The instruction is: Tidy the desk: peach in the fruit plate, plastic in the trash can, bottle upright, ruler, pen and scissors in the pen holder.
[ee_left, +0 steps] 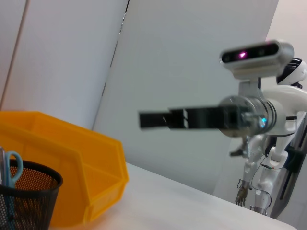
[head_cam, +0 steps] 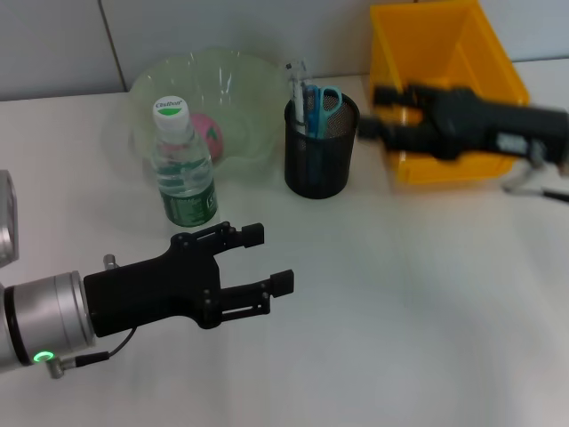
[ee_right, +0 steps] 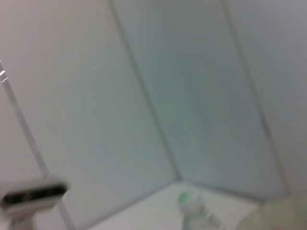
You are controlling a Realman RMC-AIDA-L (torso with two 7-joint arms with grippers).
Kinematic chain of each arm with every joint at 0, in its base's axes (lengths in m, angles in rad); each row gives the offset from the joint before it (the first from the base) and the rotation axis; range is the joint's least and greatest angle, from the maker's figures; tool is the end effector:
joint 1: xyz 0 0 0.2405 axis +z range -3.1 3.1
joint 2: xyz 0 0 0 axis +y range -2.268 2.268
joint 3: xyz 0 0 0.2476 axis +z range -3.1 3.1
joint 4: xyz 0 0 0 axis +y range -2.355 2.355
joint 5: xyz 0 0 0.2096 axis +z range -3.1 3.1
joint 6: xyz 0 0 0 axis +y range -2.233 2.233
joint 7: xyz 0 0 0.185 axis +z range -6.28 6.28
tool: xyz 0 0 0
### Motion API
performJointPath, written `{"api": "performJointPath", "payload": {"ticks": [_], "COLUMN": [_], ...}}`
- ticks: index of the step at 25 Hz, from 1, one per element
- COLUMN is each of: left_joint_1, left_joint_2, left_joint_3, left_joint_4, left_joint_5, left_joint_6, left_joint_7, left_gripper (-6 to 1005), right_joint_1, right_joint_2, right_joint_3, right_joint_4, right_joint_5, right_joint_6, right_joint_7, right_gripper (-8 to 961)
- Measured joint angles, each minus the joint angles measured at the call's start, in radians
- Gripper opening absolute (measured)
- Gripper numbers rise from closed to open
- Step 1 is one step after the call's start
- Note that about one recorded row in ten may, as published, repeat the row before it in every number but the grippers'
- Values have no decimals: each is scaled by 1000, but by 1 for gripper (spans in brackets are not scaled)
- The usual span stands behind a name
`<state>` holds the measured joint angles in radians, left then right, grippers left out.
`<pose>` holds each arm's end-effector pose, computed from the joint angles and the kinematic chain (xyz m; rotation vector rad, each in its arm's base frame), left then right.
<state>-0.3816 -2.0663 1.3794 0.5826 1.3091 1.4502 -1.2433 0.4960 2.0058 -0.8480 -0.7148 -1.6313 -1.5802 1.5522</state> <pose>-0.2024 0.2945 -0.0821 -2.7680 -0.5815 -1.0200 0.2048 0.3587 0.0180 -2.6041 0.6746 1.0039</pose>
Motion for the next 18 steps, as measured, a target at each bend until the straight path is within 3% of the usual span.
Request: {"api": "performJointPath", "payload": {"ticks": [2, 6, 7, 11, 18], "left_joint_1": [-2, -10, -18, -31, -57], "left_joint_2": [6, 19, 31, 49, 85], "left_joint_3": [-1, -4, -1, 2, -2], "left_joint_4": [-14, -36, -44, -50, -52], "left_joint_5": [4, 5, 10, 26, 76], "left_joint_6": [1, 5, 7, 14, 54], "left_joint_7": [-6, -20, -38, -61, -101], "left_gripper": [818, 818, 818, 818, 818], "right_joint_1": [-2, 3, 4, 8, 18], "right_joint_2": [-21, -29, -30, -29, -6], "right_joint_3": [36, 50, 49, 35, 4], "right_joint_4": [44, 67, 75, 87, 94], "right_joint_5": [-98, -199, -240, -262, -276], "right_joint_6": [-67, -90, -99, -109, -113], "right_joint_7": [-21, -28, -29, -30, -32], "right_gripper": [783, 783, 783, 783, 783]}}
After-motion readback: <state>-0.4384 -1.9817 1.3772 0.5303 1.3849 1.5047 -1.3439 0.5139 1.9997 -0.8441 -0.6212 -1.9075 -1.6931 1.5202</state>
